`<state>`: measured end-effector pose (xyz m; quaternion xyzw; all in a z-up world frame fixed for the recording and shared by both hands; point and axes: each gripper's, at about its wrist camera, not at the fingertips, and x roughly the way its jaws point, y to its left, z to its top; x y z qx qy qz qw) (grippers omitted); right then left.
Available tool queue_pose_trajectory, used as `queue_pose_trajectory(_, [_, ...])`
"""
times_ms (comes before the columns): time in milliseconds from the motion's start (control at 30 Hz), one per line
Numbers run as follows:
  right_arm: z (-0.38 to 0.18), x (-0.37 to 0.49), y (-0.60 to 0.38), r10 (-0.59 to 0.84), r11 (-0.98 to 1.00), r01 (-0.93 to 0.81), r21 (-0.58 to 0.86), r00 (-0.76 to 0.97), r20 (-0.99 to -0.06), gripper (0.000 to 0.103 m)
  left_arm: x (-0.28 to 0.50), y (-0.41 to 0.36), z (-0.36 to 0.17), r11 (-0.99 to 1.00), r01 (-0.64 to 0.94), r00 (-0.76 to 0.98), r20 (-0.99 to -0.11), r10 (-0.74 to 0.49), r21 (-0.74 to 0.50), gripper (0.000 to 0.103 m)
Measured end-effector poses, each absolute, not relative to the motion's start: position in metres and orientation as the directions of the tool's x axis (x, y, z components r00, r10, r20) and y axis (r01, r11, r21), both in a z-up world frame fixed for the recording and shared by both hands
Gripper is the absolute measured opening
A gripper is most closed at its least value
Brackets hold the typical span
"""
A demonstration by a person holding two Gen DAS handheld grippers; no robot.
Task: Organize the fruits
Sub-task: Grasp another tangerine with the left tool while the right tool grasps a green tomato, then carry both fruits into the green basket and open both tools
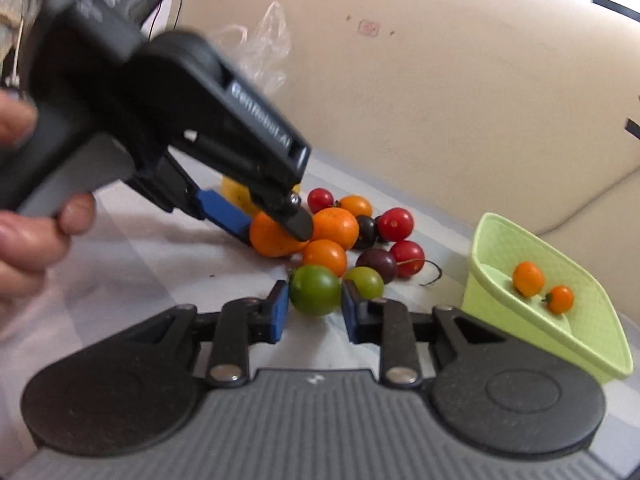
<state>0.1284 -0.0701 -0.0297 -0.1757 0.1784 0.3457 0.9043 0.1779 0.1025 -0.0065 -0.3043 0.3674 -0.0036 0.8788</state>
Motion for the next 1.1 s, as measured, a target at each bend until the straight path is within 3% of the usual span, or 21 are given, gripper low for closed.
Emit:
queue_pose_trajectory(233, [-0.028, 0.102, -0.112, 0.551, 0.755, -0.647, -0.109, 0.715, -0.431, 0.031, 0.143, 0.075, -0.006, 0.826, -0.141, 0.698, -0.646, -0.308, -0.546, 0.041])
queue_pose_trajectory(467, [-0.042, 0.091, -0.164, 0.482, 0.848, -0.528, 0.033, 0.746, -0.460, 0.032, 0.123, 0.002, -0.001, 0.867, 0.082, 0.642, -0.640, -0.423, -0.492, 0.041])
queue_pose_trajectory(633, [-0.051, 0.091, -0.177, 0.477, 0.857, -0.511, 0.059, 0.746, -0.466, 0.032, 0.120, -0.038, 0.004, 0.937, 0.157, 0.679, -0.655, -0.331, -0.311, 0.042])
queue_pose_trajectory(733, [-0.054, 0.090, -0.174, 0.473, 0.854, -0.520, 0.032, 0.749, -0.465, 0.032, 0.115, -0.042, 0.006, 0.946, 0.165, 0.680, -0.662, -0.315, -0.280, 0.044])
queue_pose_trajectory(1000, [-0.052, 0.094, -0.179, 0.507, 0.839, -0.540, 0.061, 0.737, -0.446, 0.028, 0.122, -0.040, 0.005, 0.936, 0.160, 0.665, -0.666, -0.337, -0.314, 0.042])
queue_pose_trajectory(1100, [-0.045, 0.101, -0.186, 0.511, 0.848, -0.522, 0.094, 0.758, -0.404, 0.018, 0.138, -0.034, 0.014, 0.919, 0.164, 0.659, -0.653, -0.373, -0.359, 0.042])
